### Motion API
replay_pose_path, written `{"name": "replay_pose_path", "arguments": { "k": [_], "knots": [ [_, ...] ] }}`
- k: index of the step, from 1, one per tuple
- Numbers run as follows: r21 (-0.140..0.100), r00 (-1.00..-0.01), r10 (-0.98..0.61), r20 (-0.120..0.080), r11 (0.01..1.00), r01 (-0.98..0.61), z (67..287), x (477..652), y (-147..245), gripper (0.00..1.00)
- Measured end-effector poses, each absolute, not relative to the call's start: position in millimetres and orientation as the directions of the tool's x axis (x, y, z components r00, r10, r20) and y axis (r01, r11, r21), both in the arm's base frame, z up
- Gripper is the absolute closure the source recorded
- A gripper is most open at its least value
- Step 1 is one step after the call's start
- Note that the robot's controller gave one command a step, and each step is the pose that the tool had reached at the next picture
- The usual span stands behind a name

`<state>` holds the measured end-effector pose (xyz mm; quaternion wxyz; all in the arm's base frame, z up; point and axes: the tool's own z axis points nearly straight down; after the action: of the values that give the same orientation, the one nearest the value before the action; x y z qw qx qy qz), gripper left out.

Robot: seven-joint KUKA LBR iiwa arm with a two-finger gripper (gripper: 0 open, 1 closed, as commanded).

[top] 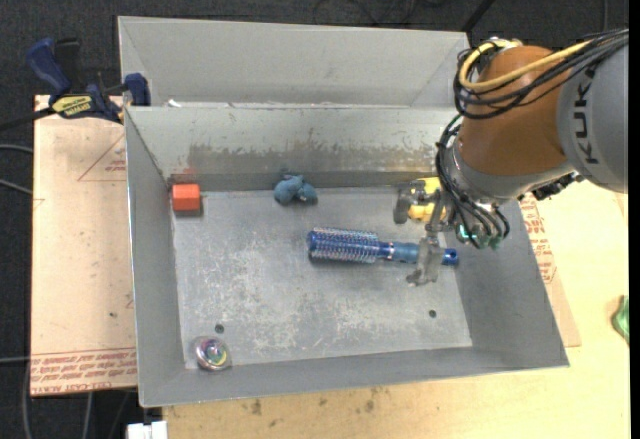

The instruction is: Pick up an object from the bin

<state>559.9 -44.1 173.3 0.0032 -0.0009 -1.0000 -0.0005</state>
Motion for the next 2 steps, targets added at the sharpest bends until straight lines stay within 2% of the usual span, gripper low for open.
{"name": "replay_pose_path", "arguments": {
  "k": [1, 2],
  "knots": [
    [0.003, -0.999, 0.055, 0.001, 0.999, 0.055, 66.2, 579.0, -1.5, 0.0],
    [0.003, -0.999, 0.054, 0.0, 0.999, 0.054, 66.5, 579.7, -1.3, 0.0]
  ]
}}
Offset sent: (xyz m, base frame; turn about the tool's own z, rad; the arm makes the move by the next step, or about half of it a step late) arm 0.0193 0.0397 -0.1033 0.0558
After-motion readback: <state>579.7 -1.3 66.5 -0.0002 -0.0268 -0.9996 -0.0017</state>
